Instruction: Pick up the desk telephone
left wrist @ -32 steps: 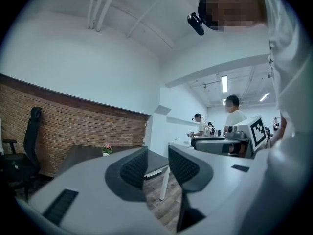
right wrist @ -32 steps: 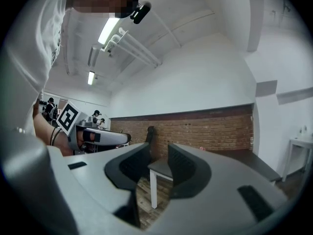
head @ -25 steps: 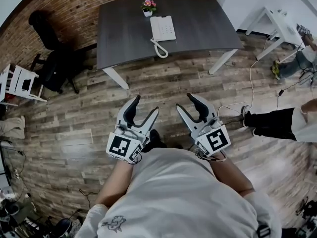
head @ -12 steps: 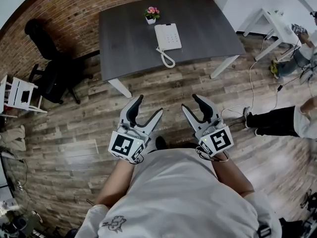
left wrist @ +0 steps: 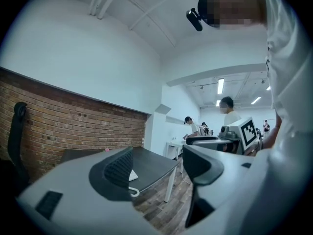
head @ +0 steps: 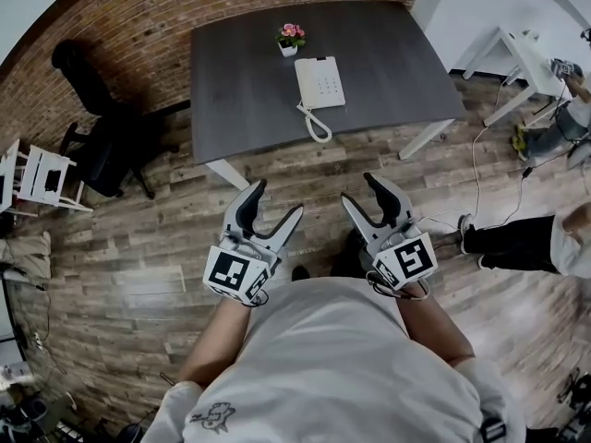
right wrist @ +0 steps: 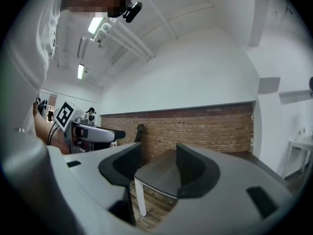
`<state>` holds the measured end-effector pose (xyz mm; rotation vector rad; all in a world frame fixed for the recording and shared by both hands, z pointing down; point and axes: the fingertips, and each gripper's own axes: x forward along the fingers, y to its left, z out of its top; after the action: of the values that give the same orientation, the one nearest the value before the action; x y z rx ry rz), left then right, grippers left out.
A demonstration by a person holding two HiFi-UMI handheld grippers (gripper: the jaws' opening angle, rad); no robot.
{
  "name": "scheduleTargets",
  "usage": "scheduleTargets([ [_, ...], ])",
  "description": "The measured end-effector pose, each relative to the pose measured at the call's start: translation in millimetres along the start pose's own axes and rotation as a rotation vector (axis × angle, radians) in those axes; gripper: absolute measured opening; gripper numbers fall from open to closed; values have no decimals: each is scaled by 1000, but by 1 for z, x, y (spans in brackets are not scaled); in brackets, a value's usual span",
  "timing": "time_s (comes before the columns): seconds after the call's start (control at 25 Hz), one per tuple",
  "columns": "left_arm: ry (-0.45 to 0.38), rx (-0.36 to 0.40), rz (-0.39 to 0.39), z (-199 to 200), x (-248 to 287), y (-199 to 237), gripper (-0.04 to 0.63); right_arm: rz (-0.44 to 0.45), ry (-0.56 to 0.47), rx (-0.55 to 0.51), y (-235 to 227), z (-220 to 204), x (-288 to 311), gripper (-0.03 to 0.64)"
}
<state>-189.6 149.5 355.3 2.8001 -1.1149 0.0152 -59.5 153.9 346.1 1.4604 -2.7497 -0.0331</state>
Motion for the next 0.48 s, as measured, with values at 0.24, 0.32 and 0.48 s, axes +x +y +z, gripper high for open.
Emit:
scheduleTargets([
  [0.24, 0, 18, 61, 12, 46, 5, 334, 58, 2, 12, -52, -2, 21, 259],
  [0.32, 2, 20, 82, 15, 65, 6, 334, 82, -1, 11, -71, -1, 28, 264],
  [0.48, 2, 17, 114, 18, 104, 1, 334, 116, -12, 9, -113, 3, 33, 264],
])
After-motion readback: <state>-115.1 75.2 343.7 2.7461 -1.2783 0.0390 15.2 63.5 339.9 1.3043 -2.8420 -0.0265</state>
